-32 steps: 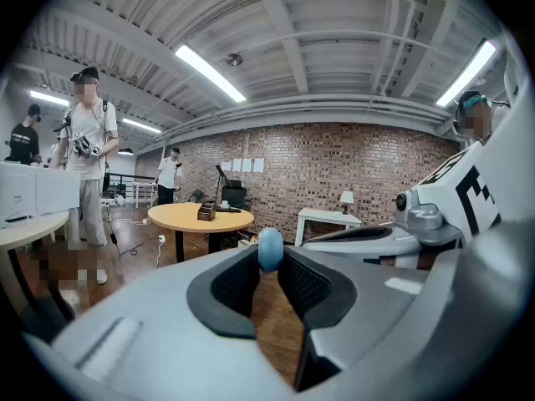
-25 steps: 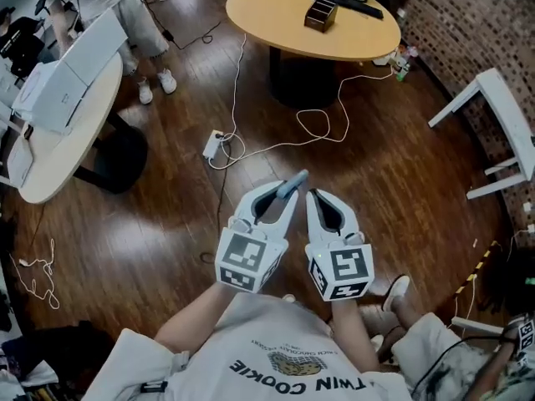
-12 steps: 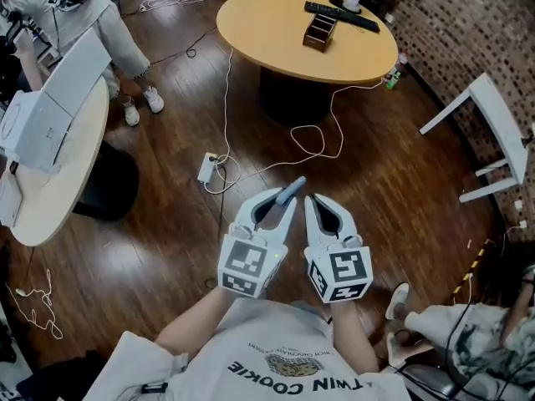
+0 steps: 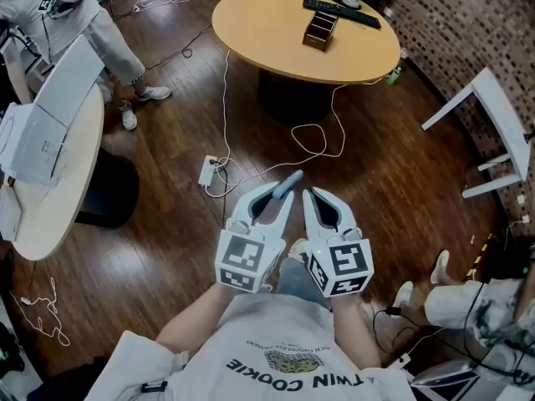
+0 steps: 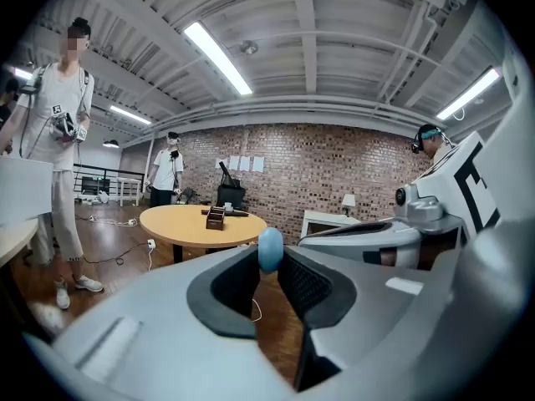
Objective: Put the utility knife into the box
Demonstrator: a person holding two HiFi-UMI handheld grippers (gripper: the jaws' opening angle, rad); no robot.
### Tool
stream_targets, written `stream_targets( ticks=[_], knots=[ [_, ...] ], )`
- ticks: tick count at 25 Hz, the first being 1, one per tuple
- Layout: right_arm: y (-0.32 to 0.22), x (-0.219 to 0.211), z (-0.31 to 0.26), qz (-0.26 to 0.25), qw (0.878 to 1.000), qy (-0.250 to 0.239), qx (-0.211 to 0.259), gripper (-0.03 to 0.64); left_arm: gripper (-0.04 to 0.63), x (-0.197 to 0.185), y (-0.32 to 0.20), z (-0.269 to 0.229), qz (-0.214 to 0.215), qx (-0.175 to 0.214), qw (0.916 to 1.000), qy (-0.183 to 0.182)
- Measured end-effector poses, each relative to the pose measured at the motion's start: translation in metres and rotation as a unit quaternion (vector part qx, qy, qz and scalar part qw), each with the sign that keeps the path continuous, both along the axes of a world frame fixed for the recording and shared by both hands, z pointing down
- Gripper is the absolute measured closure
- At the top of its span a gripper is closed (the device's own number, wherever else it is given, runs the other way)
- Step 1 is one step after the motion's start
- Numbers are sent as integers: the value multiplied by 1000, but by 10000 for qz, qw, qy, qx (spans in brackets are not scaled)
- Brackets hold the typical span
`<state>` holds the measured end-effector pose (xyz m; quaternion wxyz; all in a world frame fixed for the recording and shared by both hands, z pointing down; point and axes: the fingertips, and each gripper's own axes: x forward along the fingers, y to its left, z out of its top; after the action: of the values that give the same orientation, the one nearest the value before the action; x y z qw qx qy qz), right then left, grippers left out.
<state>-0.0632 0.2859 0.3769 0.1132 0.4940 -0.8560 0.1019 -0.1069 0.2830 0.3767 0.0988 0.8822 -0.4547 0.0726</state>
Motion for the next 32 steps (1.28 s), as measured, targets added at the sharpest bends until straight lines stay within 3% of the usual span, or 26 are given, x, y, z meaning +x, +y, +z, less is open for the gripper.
stream_targets(
  ticks=[10, 18, 32],
  knots=[
    [-91, 24, 14, -192, 9998, -20, 14, 615, 520, 28, -89, 10, -134, -20, 9998, -124],
    [-175, 66, 16, -342, 9993, -132, -22, 615, 520, 69, -174, 10, -321, 62, 9990, -291],
    [-244, 109, 11, -490, 9985, -237, 69, 615, 520, 117, -243, 0, -483, 221, 9977, -425]
  ],
)
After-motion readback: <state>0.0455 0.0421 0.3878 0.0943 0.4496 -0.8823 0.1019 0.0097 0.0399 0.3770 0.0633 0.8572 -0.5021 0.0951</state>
